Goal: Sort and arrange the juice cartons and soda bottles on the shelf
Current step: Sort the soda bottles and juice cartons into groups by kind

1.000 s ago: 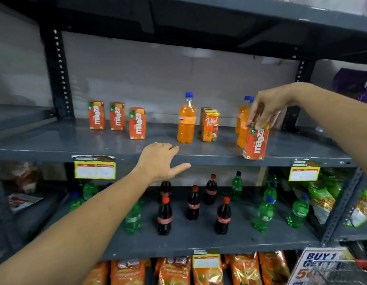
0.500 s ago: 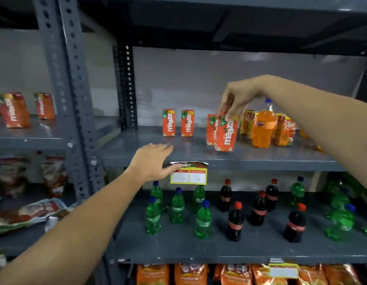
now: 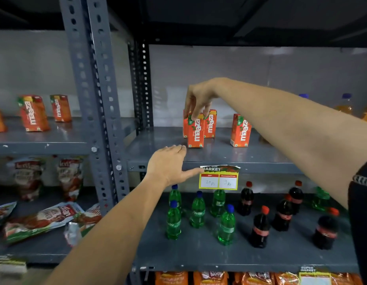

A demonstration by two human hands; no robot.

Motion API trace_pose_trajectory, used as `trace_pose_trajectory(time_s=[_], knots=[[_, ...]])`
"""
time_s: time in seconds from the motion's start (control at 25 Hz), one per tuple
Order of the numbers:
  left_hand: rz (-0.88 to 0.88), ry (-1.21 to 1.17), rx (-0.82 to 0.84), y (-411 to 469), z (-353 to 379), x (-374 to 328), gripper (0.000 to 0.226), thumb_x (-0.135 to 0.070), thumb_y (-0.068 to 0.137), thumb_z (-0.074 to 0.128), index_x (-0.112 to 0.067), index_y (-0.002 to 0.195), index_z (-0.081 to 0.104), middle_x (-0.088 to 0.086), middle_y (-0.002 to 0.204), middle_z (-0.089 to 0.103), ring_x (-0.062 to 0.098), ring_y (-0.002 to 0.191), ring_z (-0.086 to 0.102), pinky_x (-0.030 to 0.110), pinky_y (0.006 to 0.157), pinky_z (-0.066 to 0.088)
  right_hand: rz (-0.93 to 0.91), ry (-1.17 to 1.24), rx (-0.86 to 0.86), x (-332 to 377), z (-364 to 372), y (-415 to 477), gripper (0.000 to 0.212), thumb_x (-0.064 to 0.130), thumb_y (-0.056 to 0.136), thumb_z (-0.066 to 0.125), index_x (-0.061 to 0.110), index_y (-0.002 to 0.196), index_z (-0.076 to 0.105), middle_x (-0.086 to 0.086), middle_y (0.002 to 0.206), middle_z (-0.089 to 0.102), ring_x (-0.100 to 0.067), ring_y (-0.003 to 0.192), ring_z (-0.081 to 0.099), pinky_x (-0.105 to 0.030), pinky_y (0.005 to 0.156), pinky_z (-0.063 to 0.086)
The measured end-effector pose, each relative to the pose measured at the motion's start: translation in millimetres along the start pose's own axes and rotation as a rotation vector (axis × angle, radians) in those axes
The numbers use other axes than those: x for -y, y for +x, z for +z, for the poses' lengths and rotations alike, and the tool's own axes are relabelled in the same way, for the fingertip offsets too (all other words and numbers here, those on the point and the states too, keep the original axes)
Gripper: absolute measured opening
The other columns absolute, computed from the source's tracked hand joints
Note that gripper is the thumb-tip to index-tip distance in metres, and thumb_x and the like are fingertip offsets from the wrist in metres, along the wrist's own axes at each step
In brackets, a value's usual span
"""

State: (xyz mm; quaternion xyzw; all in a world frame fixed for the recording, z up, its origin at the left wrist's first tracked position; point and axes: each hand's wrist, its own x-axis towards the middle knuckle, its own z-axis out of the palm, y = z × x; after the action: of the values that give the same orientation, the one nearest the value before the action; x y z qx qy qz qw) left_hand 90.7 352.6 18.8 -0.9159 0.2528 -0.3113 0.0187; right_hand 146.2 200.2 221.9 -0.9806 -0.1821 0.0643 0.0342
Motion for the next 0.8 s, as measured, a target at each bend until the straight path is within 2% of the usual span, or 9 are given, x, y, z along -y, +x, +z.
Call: trace_pose_trajectory(time_s=[0.24, 0.36, 0.44, 0.6, 0.72, 0.8], knots=[[-0.012, -0.006, -0.001, -1.4, 0.3, 0.1, 0.114, -0.090, 0.065, 0.001, -0.011, 0.132, 0.049, 0.004, 0.135, 0.055, 0.020, 0.125, 0.050, 0.036, 0.098, 0.042, -0.015, 0.006, -0.034, -5.2, 10.0, -11.2, 0.041, 0.019, 0.074, 0.079, 0.021, 0.114, 0.068, -0.005, 0.110, 0.070, -0.016, 0.084, 0.070, -0.032, 0.068, 0.061], [-0.017, -0.013, 0.004, -1.2, -0.1, -7.8, 0.115, -0.091, 0.064, 0.002, -0.012, 0.136, 0.044, 0.003, 0.140, 0.050, 0.019, 0.129, 0.046, 0.035, 0.105, 0.035, -0.061, -0.061, -0.105, -14.2, 13.9, -29.3, 0.051, 0.031, 0.077, 0.076, 0.021, 0.124, 0.059, -0.004, 0.114, 0.066, -0.021, 0.092, 0.069, -0.026, 0.065, 0.059], [-0.013, -0.026, 0.001, -2.6, -1.2, -13.9, 0.113, -0.090, 0.066, 0.005, -0.010, 0.136, 0.045, 0.005, 0.140, 0.050, 0.021, 0.128, 0.046, 0.037, 0.106, 0.034, -0.075, -0.052, -0.150, -28.1, 13.4, -46.2, 0.049, 0.035, 0.078, 0.074, 0.021, 0.122, 0.059, -0.004, 0.114, 0.067, -0.023, 0.095, 0.068, -0.026, 0.068, 0.059], [0.108, -0.054, -0.026, 7.2, -7.7, -57.2, 0.104, -0.085, 0.070, 0.016, -0.008, 0.130, 0.051, 0.008, 0.134, 0.055, 0.025, 0.123, 0.051, 0.040, 0.102, 0.038, -0.013, -0.056, -0.242, -81.5, 1.2, -106.0, 0.033, 0.037, 0.079, 0.073, 0.022, 0.108, 0.068, 0.002, 0.104, 0.070, -0.012, 0.089, 0.067, -0.021, 0.065, 0.056], [0.198, -0.066, -0.034, 27.8, -13.2, -113.7, 0.101, -0.084, 0.071, 0.016, -0.010, 0.132, 0.048, 0.006, 0.136, 0.054, 0.024, 0.125, 0.048, 0.039, 0.104, 0.035, 0.031, -0.198, -0.438, -128.8, -15.0, -151.6, 0.026, 0.041, 0.078, 0.071, 0.026, 0.099, 0.071, 0.006, 0.100, 0.071, -0.013, 0.093, 0.065, -0.024, 0.074, 0.048], [0.235, -0.092, -0.036, 45.8, -17.4, -152.5, 0.101, -0.085, 0.071, 0.014, -0.011, 0.132, 0.047, 0.006, 0.135, 0.054, 0.023, 0.123, 0.049, 0.038, 0.103, 0.036, 0.097, -0.255, -0.489, -163.3, -24.3, -174.9, 0.032, 0.041, 0.080, 0.069, 0.023, 0.106, 0.069, 0.000, 0.110, 0.068, -0.020, 0.104, 0.062, -0.032, 0.086, 0.047]])
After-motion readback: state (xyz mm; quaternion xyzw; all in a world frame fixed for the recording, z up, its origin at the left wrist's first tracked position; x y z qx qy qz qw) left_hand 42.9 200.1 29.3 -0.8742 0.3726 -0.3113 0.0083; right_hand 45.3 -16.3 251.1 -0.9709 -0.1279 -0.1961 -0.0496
